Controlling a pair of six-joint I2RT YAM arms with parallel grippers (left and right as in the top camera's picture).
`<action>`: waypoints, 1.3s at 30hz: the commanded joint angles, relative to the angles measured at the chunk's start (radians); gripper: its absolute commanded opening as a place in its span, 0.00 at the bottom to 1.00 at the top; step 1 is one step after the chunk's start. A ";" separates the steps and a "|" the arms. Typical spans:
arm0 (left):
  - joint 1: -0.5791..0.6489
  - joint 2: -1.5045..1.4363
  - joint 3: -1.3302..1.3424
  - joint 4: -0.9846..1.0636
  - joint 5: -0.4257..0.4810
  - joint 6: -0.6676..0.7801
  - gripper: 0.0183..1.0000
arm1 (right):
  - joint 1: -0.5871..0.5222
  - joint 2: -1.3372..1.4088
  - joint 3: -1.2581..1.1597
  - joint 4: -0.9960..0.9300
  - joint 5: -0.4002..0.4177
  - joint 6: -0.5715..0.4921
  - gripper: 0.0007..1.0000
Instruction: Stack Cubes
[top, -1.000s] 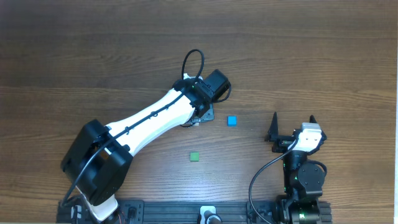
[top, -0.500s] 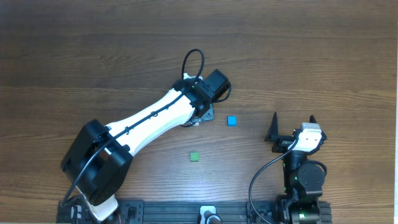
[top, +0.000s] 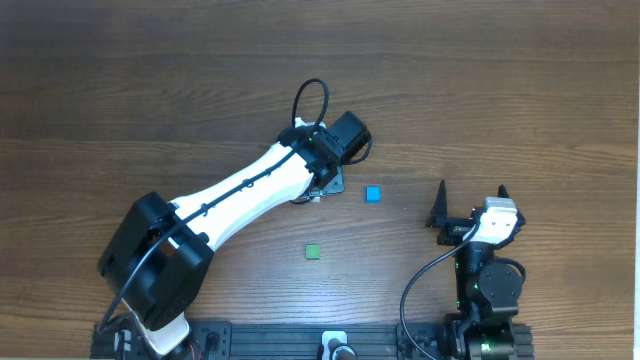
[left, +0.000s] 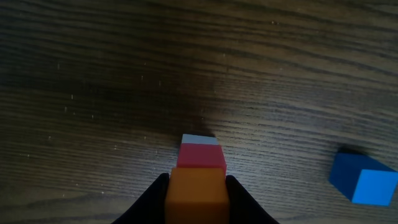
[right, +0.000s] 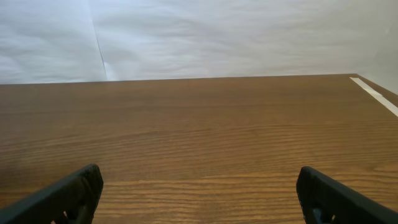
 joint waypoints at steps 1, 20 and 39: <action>0.002 -0.017 -0.006 0.000 -0.019 -0.015 0.28 | 0.000 -0.009 -0.009 0.002 -0.009 -0.004 0.99; 0.021 -0.047 -0.006 0.049 -0.069 -0.014 1.00 | 0.000 -0.009 -0.009 0.002 -0.009 -0.004 0.99; 0.472 -0.850 -0.400 0.570 -0.150 0.273 1.00 | 0.000 -0.009 -0.009 0.002 -0.009 -0.004 0.99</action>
